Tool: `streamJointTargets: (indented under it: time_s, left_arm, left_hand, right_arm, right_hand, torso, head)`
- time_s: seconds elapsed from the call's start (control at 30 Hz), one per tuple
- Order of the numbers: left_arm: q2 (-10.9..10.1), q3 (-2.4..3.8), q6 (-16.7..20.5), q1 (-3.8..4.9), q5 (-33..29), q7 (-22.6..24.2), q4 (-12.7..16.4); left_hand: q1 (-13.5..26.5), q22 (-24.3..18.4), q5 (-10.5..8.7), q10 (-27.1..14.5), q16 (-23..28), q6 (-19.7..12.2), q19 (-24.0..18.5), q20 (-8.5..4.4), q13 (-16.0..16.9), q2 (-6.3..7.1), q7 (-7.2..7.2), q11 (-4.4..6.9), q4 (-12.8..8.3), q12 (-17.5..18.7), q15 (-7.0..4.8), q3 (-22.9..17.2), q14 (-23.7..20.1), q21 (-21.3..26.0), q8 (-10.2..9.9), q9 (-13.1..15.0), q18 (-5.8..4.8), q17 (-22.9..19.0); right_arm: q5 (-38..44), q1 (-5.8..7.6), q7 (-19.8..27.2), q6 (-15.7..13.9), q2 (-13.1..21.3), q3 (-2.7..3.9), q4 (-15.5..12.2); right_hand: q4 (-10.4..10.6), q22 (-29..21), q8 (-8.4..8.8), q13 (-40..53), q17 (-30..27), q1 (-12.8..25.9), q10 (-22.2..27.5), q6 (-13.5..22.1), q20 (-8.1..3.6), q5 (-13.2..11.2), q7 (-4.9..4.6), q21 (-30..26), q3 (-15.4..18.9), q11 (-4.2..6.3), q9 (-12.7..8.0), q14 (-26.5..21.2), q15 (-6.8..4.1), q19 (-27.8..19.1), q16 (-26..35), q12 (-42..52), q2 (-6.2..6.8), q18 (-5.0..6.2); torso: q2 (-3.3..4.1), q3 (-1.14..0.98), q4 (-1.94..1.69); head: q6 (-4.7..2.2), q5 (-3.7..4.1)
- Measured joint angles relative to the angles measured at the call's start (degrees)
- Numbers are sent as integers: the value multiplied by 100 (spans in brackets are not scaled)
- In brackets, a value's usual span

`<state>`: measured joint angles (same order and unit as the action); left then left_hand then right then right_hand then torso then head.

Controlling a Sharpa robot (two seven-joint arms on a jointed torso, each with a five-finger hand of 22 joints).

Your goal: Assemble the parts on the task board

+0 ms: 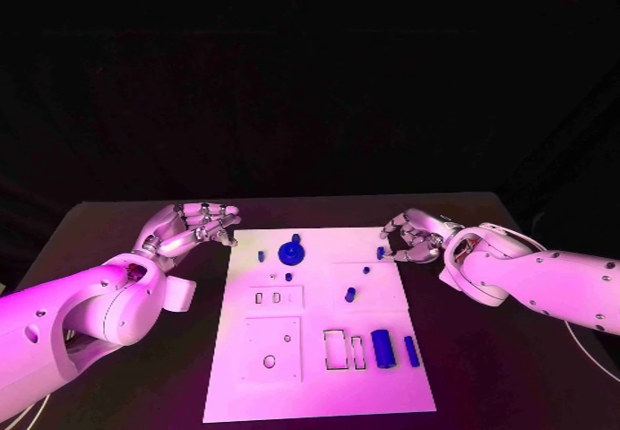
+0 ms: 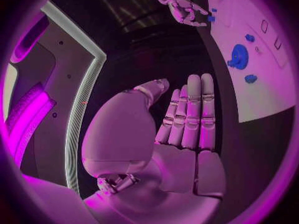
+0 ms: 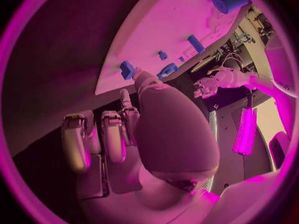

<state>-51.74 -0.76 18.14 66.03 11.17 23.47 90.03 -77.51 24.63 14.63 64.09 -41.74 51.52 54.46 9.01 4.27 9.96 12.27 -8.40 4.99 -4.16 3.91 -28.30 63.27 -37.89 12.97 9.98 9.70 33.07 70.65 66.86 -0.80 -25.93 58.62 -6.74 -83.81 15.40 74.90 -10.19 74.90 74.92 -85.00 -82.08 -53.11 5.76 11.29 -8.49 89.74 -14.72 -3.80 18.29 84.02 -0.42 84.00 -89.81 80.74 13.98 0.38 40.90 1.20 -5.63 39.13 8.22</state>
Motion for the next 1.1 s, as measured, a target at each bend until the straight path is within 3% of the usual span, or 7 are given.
streamJointTargets:
  time_s: [0.5,0.87,1.1]
  left_arm:
    - [-10,0,-6,0,-2,0,-2]
    - [-12,0,-6,0,-4,0,-2]
    - [-12,0,-7,0,-4,0,-7]
  left_hand:
    - [0,-1,0,0,0,0,0,0,0,0,0,0,0,0,0,0,0,0,0,-1,0,0]
    - [0,-2,0,0,0,0,0,0,0,0,0,0,0,0,0,0,0,1,0,-2,-1,0]
    - [0,16,0,0,1,0,0,0,0,0,0,0,-17,0,-20,-17,-21,-21,0,-2,0,0]
  right_arm:
    - [-81,-50,-17,81,-125,0,128]
    - [-95,-107,-37,140,-213,1,192]
    - [-100,-133,-49,163,-237,4,211]
  right_hand:
    - [32,4,0,0,-1,-23,-21,0,0,26,0,0,-32,-21,0,0,0,0,0,62,-23,0]
    - [56,4,-88,5,-1,-144,-137,-180,0,82,34,0,-185,30,8,0,0,0,0,192,-147,0]
    - [47,3,-113,4,-2,-141,-157,-240,0,104,54,0,-223,50,15,0,0,0,0,229,-146,0]
  torso:
    - [-3,0,5]
    - [-3,-7,5]
    - [-1,-9,10]
  head:
    - [25,-20]
    - [27,-27]
    - [22,-37]
